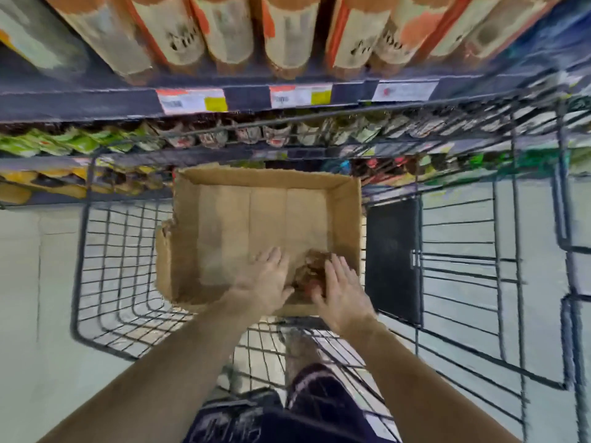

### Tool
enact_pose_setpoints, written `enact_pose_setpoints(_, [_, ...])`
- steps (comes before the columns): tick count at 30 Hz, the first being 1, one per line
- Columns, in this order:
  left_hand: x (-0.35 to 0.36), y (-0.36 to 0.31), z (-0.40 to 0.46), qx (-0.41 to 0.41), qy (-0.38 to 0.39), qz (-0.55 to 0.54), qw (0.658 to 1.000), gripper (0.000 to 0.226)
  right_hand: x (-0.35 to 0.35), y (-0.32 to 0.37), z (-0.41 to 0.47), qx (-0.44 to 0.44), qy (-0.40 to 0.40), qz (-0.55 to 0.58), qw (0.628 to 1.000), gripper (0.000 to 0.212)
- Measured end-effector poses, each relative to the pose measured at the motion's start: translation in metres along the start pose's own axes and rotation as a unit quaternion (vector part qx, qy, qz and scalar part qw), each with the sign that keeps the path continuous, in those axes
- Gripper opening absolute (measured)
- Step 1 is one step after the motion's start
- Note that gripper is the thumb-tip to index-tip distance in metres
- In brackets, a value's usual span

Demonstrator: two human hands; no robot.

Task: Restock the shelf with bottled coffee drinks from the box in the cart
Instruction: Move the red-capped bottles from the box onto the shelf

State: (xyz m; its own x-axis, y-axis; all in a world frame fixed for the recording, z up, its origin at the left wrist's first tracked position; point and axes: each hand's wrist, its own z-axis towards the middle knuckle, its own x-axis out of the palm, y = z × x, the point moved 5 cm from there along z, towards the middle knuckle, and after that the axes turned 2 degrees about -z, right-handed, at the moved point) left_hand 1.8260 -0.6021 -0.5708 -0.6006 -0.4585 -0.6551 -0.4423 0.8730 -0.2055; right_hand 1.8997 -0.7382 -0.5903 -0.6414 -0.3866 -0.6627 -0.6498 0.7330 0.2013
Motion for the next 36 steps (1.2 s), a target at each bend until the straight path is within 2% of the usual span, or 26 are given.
enact_pose_setpoints(4, [0.032, -0.013, 0.041, -0.017, 0.047, -0.028, 0.998, 0.081, -0.001, -0.027, 0.03, 0.003, 0.005, 0.013, 1.0, 0.079])
enact_pose_setpoints(7, [0.046, -0.02, 0.063, -0.009, 0.052, -0.063, 0.997, 0.085, -0.001, -0.036, 0.051, 0.01, 0.042, 0.024, 0.999, 0.083])
enact_pose_setpoints(10, [0.059, -0.027, 0.081, 0.017, 0.072, -0.08, 0.994, 0.09, 0.002, -0.041, 0.071, 0.007, 0.077, 0.021, 0.997, 0.079])
enact_pose_setpoints(14, [0.075, -0.033, 0.092, 0.022, 0.105, -0.131, 0.986, 0.095, 0.005, -0.045, 0.087, -0.008, 0.087, 0.032, 0.996, 0.073])
enact_pose_setpoints(23, [0.08, -0.03, 0.086, 0.03, 0.058, -0.196, 0.979, 0.069, 0.009, -0.043, 0.086, -0.002, 0.058, 0.109, 0.992, 0.065])
enact_pose_setpoints(27, [0.071, -0.023, 0.073, 0.028, 0.019, -0.218, 0.975, 0.069, -0.002, -0.031, 0.078, -0.015, 0.02, 0.126, 0.992, 0.063])
enact_pose_setpoints(32, [0.059, -0.004, 0.044, 0.02, -0.008, -0.253, 0.967, 0.066, -0.025, -0.006, 0.061, -0.031, -0.031, 0.138, 0.989, 0.051])
enact_pose_setpoints(36, [0.041, 0.015, 0.006, 0.018, -0.06, -0.256, 0.965, 0.064, -0.043, 0.023, 0.037, -0.058, -0.094, 0.167, 0.98, 0.042])
